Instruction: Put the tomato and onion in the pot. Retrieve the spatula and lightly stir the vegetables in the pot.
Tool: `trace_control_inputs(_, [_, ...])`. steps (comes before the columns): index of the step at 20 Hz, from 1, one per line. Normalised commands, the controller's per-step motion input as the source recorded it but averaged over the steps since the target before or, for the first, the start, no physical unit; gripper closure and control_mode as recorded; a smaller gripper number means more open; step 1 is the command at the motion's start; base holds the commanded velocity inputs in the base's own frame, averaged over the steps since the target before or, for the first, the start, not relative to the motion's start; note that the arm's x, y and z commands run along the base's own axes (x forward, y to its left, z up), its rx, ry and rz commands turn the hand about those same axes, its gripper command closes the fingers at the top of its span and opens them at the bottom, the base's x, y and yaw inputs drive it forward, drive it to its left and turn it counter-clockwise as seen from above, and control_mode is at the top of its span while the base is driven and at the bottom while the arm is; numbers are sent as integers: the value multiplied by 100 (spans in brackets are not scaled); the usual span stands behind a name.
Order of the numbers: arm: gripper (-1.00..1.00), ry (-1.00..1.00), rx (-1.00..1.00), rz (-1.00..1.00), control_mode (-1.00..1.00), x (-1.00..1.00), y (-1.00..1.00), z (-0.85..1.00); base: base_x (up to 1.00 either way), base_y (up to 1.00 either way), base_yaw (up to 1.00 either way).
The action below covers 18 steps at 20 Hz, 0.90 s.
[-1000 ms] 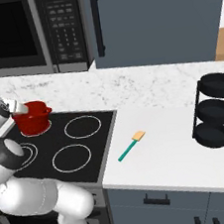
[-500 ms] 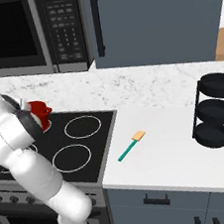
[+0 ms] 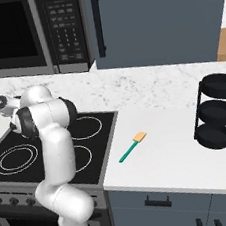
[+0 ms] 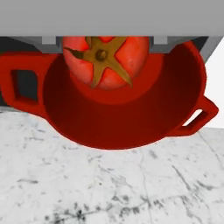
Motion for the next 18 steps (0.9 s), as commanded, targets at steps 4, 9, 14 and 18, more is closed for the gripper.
trace_control_inputs(4, [100,0,0,0,-100,9,35,0,0,0,0])
trace_control_inputs(9, [100,0,0,0,-100,51,9,0,0,0,0])
trace_control_inputs(14, [100,3,0,0,-100,53,0,0,0,0,0])
trace_control_inputs(18, [-100,6,0,0,-100,39,0,-1,0,0,0])
